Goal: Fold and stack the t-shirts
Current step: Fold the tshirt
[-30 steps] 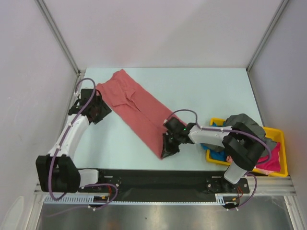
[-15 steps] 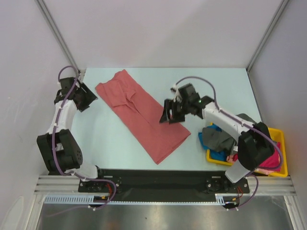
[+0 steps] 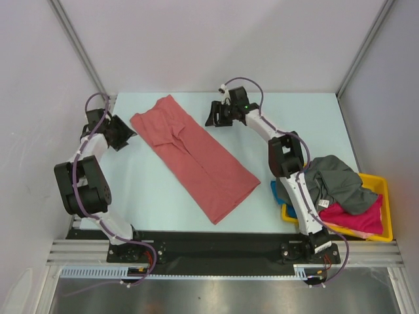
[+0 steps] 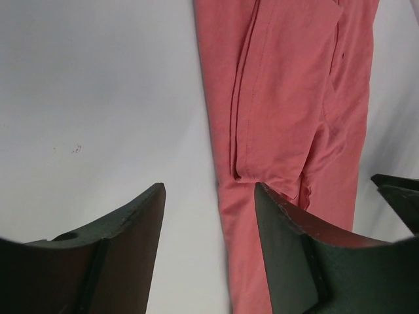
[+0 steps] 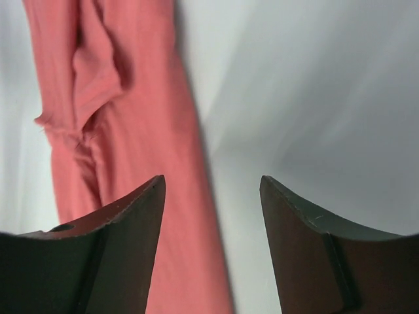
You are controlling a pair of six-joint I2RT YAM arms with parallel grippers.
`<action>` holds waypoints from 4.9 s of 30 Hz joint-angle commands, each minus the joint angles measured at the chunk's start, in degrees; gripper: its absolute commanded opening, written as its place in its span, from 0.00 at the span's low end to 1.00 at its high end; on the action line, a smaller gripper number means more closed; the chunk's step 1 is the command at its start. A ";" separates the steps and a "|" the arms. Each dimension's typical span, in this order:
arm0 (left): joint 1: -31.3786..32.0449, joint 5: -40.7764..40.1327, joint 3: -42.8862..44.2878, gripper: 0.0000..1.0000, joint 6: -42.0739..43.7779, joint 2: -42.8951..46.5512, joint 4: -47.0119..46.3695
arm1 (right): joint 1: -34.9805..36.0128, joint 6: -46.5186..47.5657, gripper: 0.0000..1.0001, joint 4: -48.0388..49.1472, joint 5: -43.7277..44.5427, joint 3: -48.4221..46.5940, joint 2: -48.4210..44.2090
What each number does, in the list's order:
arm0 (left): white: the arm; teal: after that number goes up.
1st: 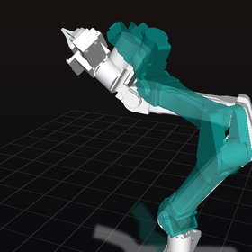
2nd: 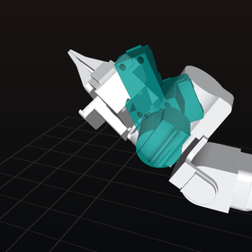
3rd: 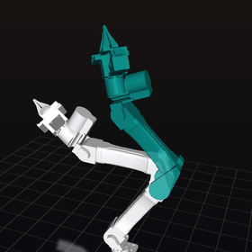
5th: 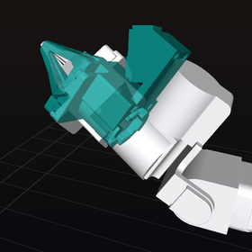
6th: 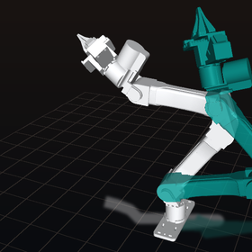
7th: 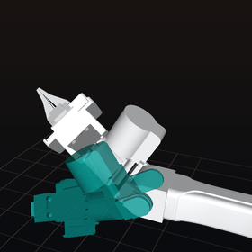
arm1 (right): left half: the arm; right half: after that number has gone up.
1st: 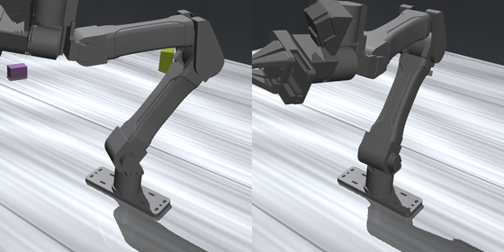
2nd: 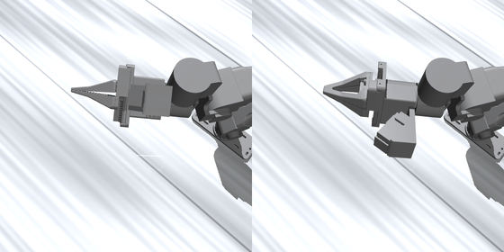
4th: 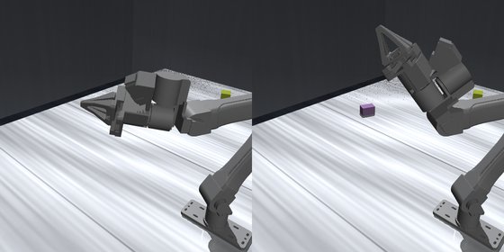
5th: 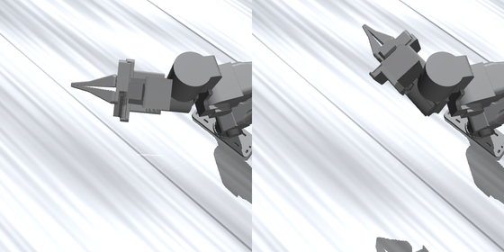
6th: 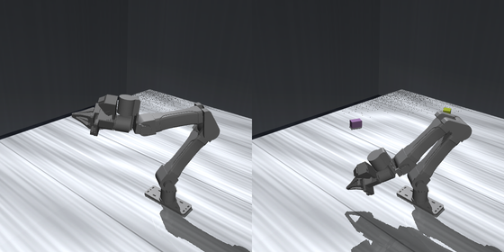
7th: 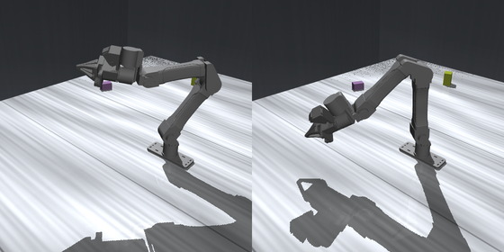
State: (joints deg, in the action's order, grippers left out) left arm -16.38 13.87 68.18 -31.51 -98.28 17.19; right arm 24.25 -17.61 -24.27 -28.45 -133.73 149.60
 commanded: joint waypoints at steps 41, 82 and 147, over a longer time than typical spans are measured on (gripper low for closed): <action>0.03 4.93 -5.62 0.68 -6.46 6.45 -5.67 | -0.08 -26.34 0.00 27.96 8.40 -0.23 10.20; 18.23 5.21 16.00 0.72 -2.67 -21.75 -18.84 | -10.63 -11.22 0.57 12.06 4.63 11.42 -1.16; 51.08 -1.74 -30.10 0.38 -17.25 32.61 14.37 | -3.34 -13.77 0.38 -14.58 4.89 83.88 -72.77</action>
State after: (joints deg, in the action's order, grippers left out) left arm 32.18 12.73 42.65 -39.88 -68.31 30.68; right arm 19.53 -29.98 -39.07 -22.92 -54.22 80.05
